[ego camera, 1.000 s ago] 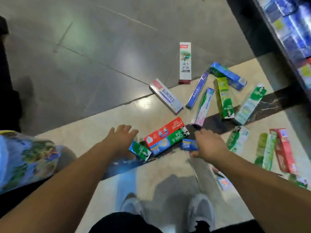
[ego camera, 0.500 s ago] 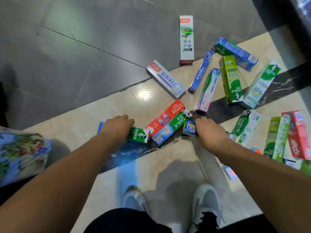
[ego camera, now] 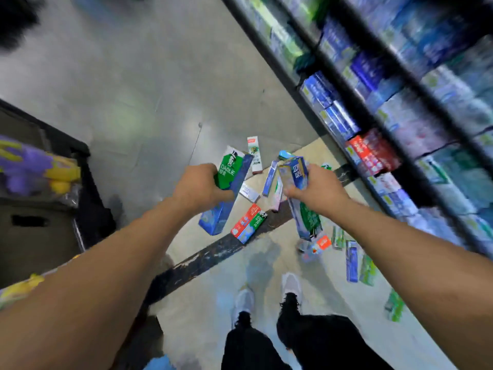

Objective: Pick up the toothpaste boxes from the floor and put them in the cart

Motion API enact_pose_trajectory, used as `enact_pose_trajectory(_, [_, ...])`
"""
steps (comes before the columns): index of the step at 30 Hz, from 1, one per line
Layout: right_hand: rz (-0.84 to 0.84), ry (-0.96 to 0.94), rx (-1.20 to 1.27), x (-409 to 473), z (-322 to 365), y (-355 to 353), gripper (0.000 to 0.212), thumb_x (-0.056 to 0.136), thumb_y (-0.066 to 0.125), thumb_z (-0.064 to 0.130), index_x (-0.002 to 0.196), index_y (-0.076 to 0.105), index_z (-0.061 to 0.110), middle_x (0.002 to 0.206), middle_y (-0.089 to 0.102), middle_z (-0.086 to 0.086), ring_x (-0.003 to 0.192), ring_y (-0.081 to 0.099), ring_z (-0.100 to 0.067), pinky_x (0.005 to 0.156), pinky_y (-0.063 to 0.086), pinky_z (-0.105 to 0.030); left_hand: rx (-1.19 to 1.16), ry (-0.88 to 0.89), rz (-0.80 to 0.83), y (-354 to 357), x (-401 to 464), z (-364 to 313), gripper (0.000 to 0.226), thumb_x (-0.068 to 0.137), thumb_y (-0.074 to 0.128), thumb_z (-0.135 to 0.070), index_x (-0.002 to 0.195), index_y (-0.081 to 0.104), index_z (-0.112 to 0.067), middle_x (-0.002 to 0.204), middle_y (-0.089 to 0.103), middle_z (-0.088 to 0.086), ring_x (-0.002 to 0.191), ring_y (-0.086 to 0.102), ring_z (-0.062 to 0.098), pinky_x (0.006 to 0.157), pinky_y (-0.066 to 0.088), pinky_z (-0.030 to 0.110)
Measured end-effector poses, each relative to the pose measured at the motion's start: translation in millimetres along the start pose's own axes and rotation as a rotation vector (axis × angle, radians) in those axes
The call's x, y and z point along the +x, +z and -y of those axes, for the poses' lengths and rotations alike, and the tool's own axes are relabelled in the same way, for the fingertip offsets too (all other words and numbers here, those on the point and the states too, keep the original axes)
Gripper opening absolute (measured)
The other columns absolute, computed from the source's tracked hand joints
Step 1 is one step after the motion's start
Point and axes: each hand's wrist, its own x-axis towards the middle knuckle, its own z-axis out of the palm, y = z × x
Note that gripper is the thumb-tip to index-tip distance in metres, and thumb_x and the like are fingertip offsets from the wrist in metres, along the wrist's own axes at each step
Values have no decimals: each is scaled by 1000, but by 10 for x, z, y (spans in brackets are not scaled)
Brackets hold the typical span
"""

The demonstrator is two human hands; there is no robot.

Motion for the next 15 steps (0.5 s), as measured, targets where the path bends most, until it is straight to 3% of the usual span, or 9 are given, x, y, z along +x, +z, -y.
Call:
enact_pose_trajectory(3, [-98, 29, 37, -498, 205, -840, 52, 70, 79, 53, 96, 63, 11, 90, 66, -8, 87, 62, -29, 68, 45, -33, -13, 93, 4, -698, -436, -706, 33, 69, 79, -38, 79, 60, -14, 67, 63, -1, 65, 60, 19, 50, 42, 28])
enact_pose_trajectory(7, [-176, 92, 94, -1270, 316, -1748, 56, 71, 78, 56, 89, 58, 7, 75, 58, -6, 75, 59, -28, 59, 40, -34, 78, 267, 10, -1343, -973, -1609, 34, 67, 78, -42, 80, 61, -15, 69, 66, 1, 68, 62, 18, 58, 49, 32])
enact_pose_trajectory(12, [-353, 186, 227, -2348, 20, -2477, 51, 74, 77, 52, 98, 66, 8, 84, 67, -11, 76, 62, -26, 64, 47, -37, 130, 541, 68, -1522, -1536, -2665, 35, 68, 77, -44, 76, 65, -12, 63, 71, 2, 62, 70, 18, 62, 60, 39])
enact_pose_trajectory(15, [-460, 260, 287, -3077, -297, -2746, 49, 77, 76, 48, 92, 67, 3, 81, 66, -14, 74, 61, -28, 59, 40, -34, 193, 699, 122, -1420, -2005, -3292, 36, 70, 79, -46, 76, 68, -12, 62, 71, 1, 61, 70, 15, 63, 61, 39])
